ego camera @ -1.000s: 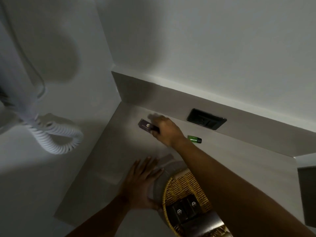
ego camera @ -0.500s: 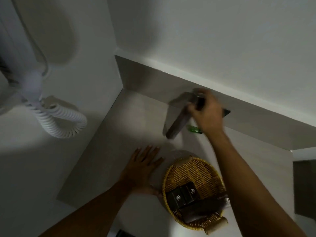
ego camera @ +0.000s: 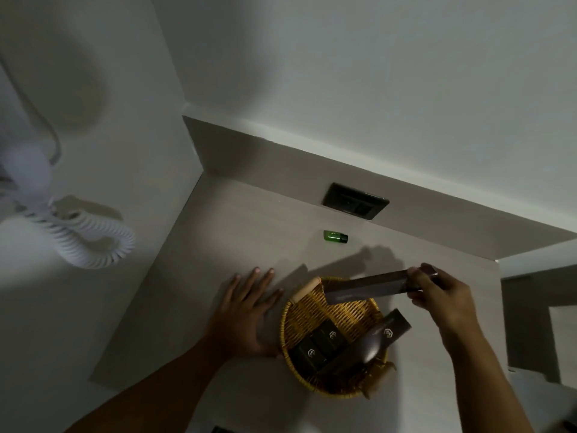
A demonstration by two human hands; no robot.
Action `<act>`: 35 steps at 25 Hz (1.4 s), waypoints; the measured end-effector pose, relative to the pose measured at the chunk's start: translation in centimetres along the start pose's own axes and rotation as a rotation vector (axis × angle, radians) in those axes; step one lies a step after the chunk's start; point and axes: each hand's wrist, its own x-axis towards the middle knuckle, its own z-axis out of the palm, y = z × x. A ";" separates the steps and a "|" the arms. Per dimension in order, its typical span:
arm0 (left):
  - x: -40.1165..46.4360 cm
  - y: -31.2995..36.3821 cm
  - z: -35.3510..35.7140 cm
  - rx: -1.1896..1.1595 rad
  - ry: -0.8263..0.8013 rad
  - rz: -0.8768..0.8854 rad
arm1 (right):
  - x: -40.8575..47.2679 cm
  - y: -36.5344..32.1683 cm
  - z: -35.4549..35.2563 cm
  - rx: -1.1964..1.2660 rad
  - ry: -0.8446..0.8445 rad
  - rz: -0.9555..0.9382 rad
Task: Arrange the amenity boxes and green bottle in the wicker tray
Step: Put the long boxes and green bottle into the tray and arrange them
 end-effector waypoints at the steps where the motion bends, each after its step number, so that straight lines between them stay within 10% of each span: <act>1: -0.1 0.0 0.1 -0.004 0.005 -0.002 | 0.4 -0.1 -0.1 -0.025 0.004 -0.005; 15: 0.1 -0.2 0.1 0.004 0.072 0.029 | 1.0 -0.5 9.6 -0.590 -0.264 -0.218; 25: 0.0 -0.4 1.0 -0.026 0.090 0.020 | 4.3 -1.2 9.5 -0.846 0.176 -0.461; 31: -0.1 -0.1 0.6 -0.031 0.036 -0.025 | 10.2 -4.5 12.6 -1.045 -0.587 -0.673; 35: -0.1 -0.2 0.7 -0.016 0.044 -0.017 | 10.6 -4.5 11.9 -0.927 -0.522 -0.649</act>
